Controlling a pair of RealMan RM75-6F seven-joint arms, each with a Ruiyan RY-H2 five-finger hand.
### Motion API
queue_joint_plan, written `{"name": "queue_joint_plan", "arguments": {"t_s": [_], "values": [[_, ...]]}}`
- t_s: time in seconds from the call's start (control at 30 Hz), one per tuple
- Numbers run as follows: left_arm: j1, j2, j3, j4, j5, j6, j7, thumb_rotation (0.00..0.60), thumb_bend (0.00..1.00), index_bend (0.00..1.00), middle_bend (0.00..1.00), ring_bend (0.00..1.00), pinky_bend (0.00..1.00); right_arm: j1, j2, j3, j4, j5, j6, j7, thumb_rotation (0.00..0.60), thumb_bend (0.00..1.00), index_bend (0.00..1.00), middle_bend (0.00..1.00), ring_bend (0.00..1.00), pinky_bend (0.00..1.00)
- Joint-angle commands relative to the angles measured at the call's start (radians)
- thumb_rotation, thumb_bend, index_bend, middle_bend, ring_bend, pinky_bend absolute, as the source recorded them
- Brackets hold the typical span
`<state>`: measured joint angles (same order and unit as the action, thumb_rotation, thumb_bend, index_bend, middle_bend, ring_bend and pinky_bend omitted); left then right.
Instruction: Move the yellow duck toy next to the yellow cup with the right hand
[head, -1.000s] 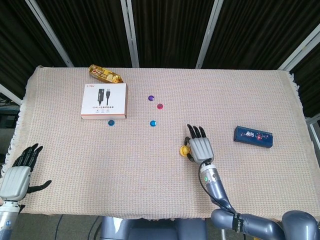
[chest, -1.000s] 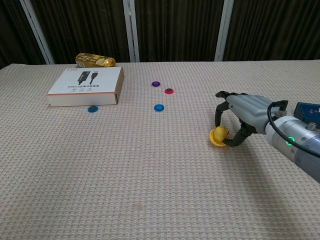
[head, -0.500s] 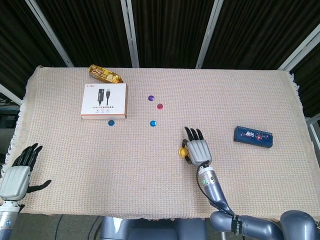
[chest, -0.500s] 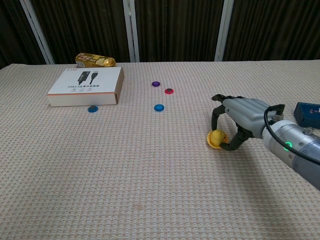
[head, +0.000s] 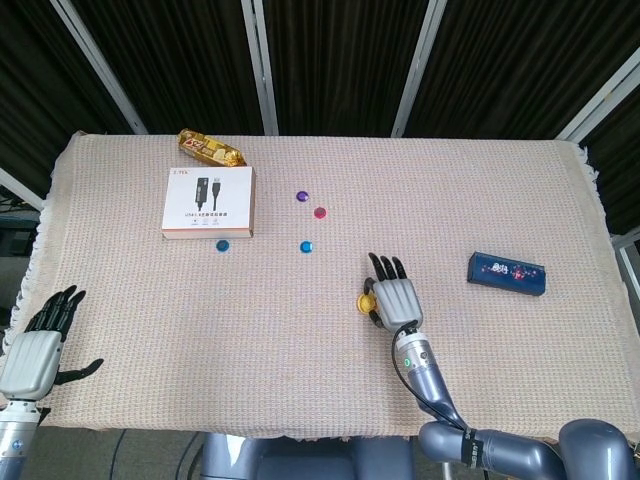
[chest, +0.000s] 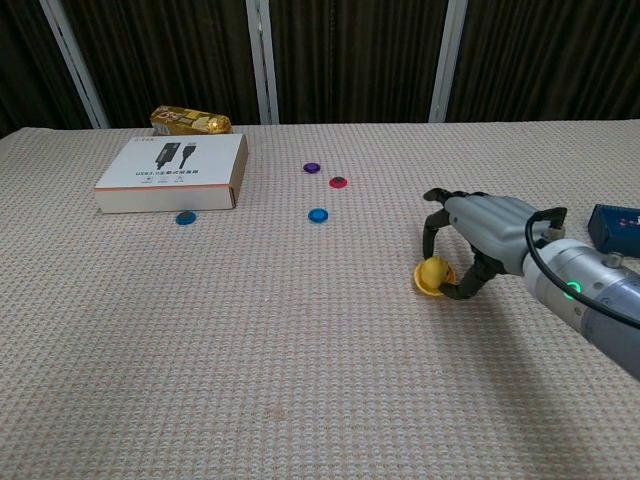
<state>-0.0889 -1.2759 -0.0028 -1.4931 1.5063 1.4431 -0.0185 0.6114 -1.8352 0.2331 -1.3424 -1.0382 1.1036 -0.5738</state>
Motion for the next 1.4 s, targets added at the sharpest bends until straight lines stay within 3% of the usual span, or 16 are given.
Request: {"name": "queue_joint_plan", "arguments": {"t_s": [0.03,0.67,1.4], "values": [[0.0,0.0,0.0,0.001,0.002,0.0,-0.001,0.6,0.0,0.0,0.0,0.0,0.17,0.003,-0.001,0.002,0.004,0.005,-0.003,-0.001,0.6,0.24,0.43,0.0,0.0,0.0],[-0.004,-0.001,-0.001,0.001,0.001,-0.004,-0.002,0.6,0.0,0.0,0.0,0.0,0.17,0.011,0.021,0.006,0.0,0.029,-0.007,-0.004,0.6,0.24,0.39,0.0,0.0,0.0],[-0.005,-0.001,-0.002,0.002,0.004,0.001,0.0,0.6,0.0,0.0,0.0,0.0,0.17,0.011,0.076,-0.015,-0.084,0.026,0.029,-0.064,0.6,0.24,0.37,0.0,0.0,0.0]]}}
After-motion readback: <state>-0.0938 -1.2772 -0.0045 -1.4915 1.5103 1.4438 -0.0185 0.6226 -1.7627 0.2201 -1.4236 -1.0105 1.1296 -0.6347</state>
